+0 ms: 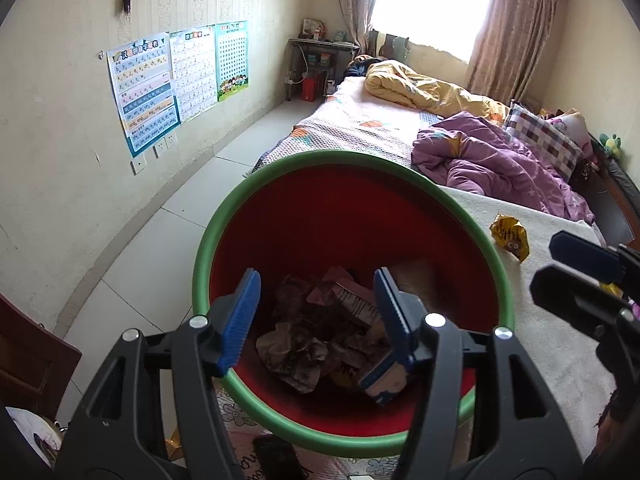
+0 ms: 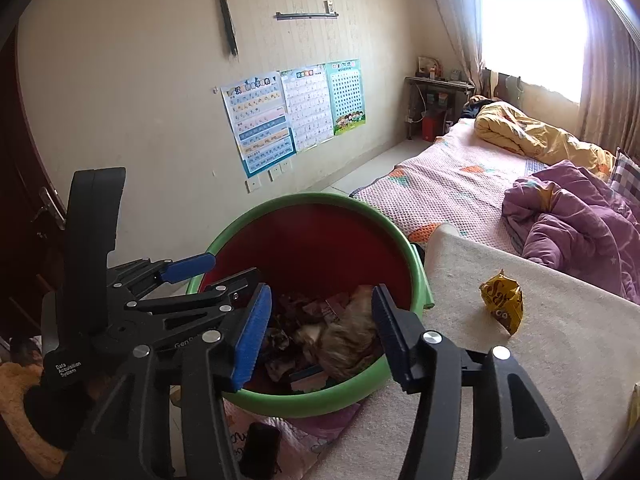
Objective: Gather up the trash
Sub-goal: 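Open both grippers to drop the wrappers into the bucket, then move both grippers back toward the yellow wrappers on the mat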
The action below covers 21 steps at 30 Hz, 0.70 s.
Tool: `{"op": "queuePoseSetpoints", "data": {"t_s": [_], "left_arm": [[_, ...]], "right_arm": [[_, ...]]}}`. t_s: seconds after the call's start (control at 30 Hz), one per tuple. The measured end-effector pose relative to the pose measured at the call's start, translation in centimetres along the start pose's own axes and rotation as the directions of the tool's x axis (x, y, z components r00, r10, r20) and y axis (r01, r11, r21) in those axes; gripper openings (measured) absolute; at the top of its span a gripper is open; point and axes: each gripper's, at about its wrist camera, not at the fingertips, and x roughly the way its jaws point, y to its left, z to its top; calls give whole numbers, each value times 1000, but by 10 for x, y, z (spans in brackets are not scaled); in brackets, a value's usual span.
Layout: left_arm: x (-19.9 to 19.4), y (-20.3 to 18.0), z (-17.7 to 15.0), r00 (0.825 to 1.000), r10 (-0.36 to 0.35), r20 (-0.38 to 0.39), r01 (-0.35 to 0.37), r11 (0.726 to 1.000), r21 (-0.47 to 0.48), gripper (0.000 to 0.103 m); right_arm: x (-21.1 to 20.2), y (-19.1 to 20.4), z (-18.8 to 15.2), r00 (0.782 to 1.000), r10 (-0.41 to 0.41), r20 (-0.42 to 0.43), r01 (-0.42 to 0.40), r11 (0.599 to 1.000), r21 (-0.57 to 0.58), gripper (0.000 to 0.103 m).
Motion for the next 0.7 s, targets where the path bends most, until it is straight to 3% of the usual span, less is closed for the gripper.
{"op": "queuePoseSetpoints", "data": {"t_s": [0.23, 0.4, 0.6, 0.7], "left_arm": [[-9, -3, -4, 1000, 15, 14, -15, 1000, -20, 58], [-23, -19, -1, 999, -34, 32, 35, 999, -23, 58], [-26, -86, 11, 991, -129, 45, 126, 991, 54, 58], [-7, -133, 16, 979, -202, -2, 202, 976, 79, 66]], "right_arm": [[-21, -13, -11, 1000, -7, 27, 6, 1000, 28, 59], [-46, -38, -46, 998, -57, 16, 56, 995, 77, 62], [-74, -86, -89, 989, -143, -27, 146, 972, 184, 62], [-94, -111, -110, 985, -167, -37, 171, 958, 231, 62]]}}
